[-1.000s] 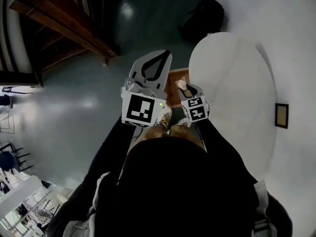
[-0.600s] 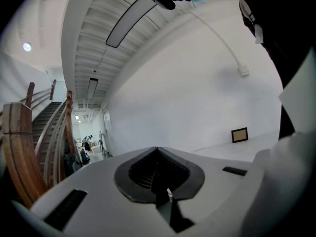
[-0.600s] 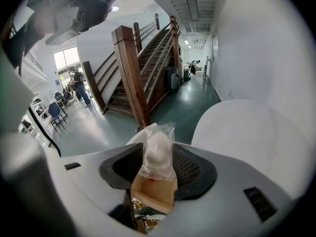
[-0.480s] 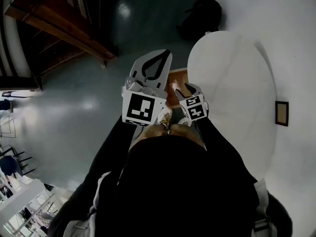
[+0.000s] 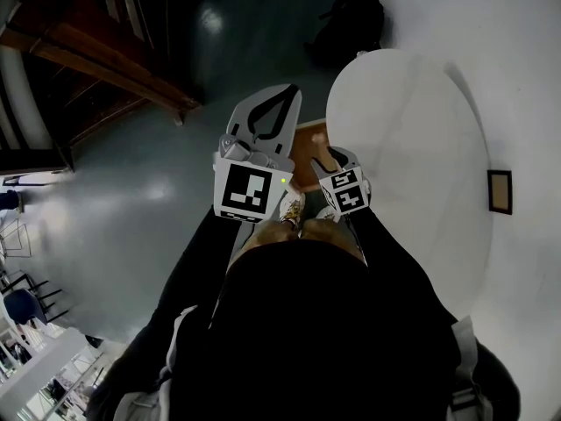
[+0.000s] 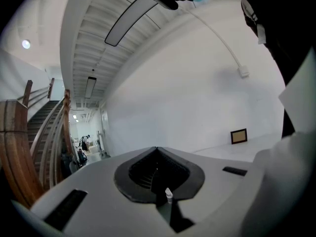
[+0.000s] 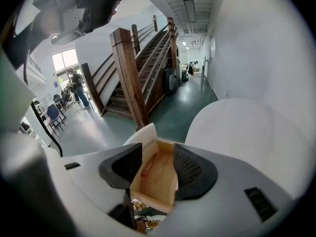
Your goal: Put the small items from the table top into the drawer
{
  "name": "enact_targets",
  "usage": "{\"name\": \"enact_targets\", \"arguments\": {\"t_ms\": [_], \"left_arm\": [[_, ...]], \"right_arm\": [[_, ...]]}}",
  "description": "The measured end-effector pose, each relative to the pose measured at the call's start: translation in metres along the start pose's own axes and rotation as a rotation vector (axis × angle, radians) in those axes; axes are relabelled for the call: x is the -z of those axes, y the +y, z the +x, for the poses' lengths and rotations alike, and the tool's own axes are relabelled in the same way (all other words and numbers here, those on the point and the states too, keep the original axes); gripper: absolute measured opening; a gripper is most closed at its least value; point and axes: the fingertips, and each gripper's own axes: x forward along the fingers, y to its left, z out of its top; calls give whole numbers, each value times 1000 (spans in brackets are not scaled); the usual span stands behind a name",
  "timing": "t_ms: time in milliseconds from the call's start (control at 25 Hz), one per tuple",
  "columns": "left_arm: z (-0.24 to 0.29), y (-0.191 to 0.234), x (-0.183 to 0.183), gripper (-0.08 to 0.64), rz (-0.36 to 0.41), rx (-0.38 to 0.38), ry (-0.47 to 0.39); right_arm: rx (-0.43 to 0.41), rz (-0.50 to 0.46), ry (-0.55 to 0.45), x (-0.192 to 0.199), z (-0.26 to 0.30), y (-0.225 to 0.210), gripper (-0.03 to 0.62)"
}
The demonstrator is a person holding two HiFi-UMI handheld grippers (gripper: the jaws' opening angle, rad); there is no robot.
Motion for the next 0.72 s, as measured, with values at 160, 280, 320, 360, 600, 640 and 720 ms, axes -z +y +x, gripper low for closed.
{"name": "enact_targets", "arguments": {"t_ms": [160,280,320,360,600,640,720], "left_arm": [[1,-1,0,15,1,4,1],[1,-1,0,15,1,11,-1],[0,-1,0,15,2,12,-2],[0,0,-1,15,3,13,-4],[-10,9,-10,15,23,13,-16],[-12,10,-12,15,27,12,-21],[-15,13,-16,15,33,11,-33]], "right_arm": [[15,-6,-17,-3,-2,-1,210],[62,-28,-97,-27,-16,-3,183],[73,-36,-132,-38,-21,-4,184],[84,-43,-167,-48,-26,-5,184],[128,-87,-367,-123,-68,-7,181],[138,-96,-397,-133,-77,-7,181],[167,-107,-454,-150,-97,-11,179]]}}
